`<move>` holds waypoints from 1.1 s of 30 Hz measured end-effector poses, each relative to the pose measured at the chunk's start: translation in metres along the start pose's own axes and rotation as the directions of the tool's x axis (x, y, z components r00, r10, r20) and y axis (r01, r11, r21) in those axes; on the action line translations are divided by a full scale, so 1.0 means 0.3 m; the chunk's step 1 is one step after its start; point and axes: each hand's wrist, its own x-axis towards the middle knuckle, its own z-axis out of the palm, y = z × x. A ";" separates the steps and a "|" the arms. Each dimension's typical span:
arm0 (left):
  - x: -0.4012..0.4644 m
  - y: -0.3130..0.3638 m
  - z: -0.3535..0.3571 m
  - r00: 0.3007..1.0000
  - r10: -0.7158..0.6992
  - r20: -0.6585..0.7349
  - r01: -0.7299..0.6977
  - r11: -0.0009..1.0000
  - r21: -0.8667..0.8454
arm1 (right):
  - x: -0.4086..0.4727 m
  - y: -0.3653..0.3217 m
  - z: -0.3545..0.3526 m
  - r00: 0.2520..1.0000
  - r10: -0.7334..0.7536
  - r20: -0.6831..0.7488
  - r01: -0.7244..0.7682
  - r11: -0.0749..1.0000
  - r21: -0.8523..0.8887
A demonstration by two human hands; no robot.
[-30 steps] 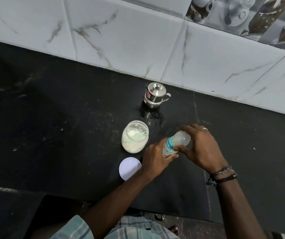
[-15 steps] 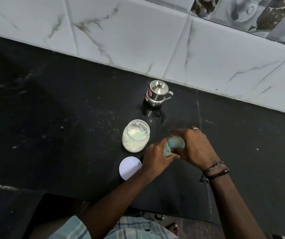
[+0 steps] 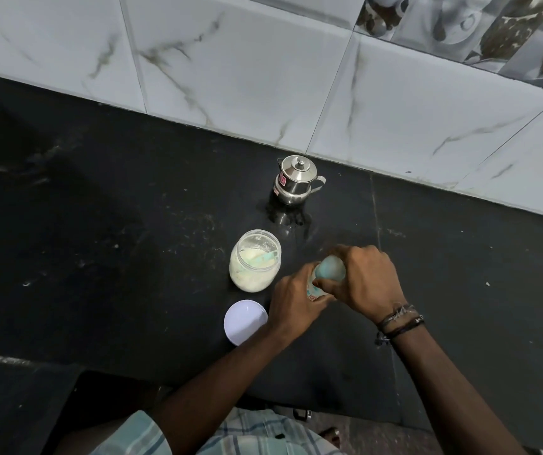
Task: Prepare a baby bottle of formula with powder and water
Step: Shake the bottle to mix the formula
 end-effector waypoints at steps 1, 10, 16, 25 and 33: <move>0.000 0.001 0.000 1.000 -0.004 0.004 0.004 1.000 0.000 | -0.007 0.003 0.009 1.000 0.006 -0.027 -0.006 1.000 -0.001; -0.043 0.028 -0.065 0.970 0.176 0.171 -0.181 0.984 0.012 | -0.097 0.019 0.123 0.966 0.196 -0.167 -0.092 0.869 0.486; -0.101 0.078 -0.214 0.875 0.411 -0.256 -0.447 0.889 -0.099 | -0.134 0.011 0.212 0.952 0.280 -0.120 -0.138 0.748 0.650; -0.022 -0.143 -0.474 0.743 0.279 -0.608 -0.220 0.960 0.171 | -0.116 -0.017 0.253 0.933 0.331 -0.143 -0.172 0.757 0.630; -0.061 -0.290 -0.554 0.839 0.084 -0.538 0.023 0.982 0.189 | -0.183 -0.040 0.043 0.918 0.388 -0.079 -0.085 0.388 0.918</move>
